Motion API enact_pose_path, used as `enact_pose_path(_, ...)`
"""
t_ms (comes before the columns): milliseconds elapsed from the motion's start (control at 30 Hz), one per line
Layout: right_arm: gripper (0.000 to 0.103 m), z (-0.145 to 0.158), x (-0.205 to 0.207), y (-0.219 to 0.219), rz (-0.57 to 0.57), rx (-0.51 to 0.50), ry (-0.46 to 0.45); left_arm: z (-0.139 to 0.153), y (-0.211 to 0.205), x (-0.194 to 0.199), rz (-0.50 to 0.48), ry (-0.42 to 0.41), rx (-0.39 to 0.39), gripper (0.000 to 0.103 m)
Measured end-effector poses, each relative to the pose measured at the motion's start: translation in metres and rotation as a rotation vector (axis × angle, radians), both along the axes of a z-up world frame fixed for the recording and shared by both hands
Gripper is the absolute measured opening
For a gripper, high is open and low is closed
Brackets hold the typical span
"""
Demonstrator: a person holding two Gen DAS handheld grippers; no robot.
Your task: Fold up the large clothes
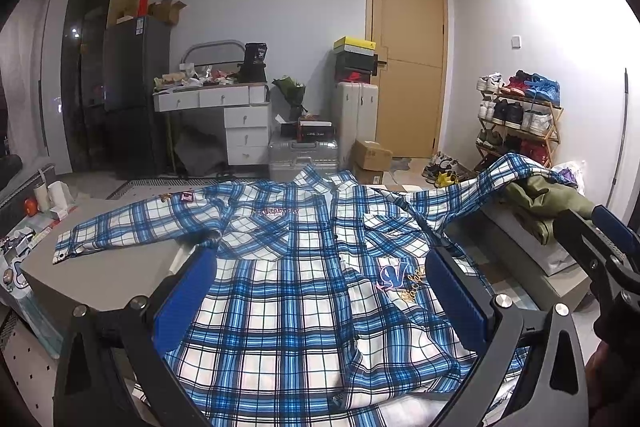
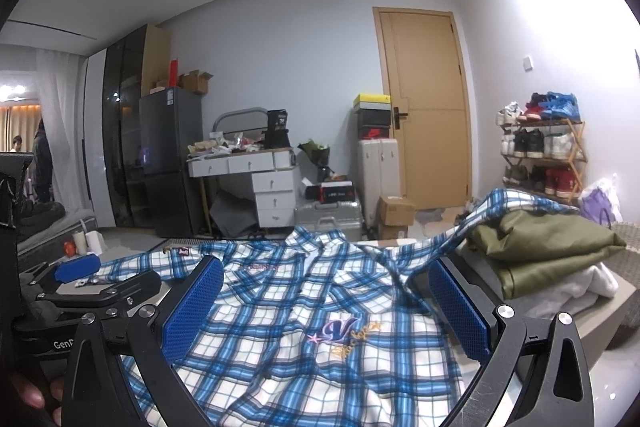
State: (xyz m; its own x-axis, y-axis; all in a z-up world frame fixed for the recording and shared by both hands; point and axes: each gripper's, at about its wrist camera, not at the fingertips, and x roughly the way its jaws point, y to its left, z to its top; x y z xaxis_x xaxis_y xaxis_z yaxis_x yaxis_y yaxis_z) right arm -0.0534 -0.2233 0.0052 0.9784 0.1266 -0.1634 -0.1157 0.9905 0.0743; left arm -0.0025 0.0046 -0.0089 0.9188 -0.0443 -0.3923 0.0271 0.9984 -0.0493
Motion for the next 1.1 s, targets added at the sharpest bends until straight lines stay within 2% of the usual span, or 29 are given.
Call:
enact_pose_path(367,0.103,-0.008,0.004,-0.007,-0.007,0.01,0.018,-0.006,-0.005,0.003,-0.01,0.02,0.023,0.102)
enact_pose_path(600,0.103,-0.02,0.032,-0.029,-0.001,0.041,0.059,-0.024,-0.013,0.03,-0.036,0.076,0.027,0.102)
enact_pose_path(700,0.103,-0.015,0.057,-0.065,0.002,0.118,0.095,-0.033,-0.015,0.043,-0.048,0.103,0.026,0.102)
enact_pose_path(733,0.103,-0.01,0.073,-0.091,-0.016,0.17,0.114,-0.036,-0.016,0.049,-0.052,0.115,0.025,0.102)
enact_pose_path(867,0.103,0.007,0.125,-0.185,-0.165,0.31,0.186,-0.045,-0.017,0.068,-0.048,0.16,0.025,0.102)
enact_pose_path(1000,0.103,0.011,0.177,-0.273,-0.237,0.454,0.275,-0.051,-0.016,0.088,-0.037,0.2,0.021,0.102)
enact_pose_path(1100,0.103,0.005,0.204,-0.317,-0.292,0.517,0.338,-0.054,-0.015,0.1,-0.026,0.216,0.025,0.102)
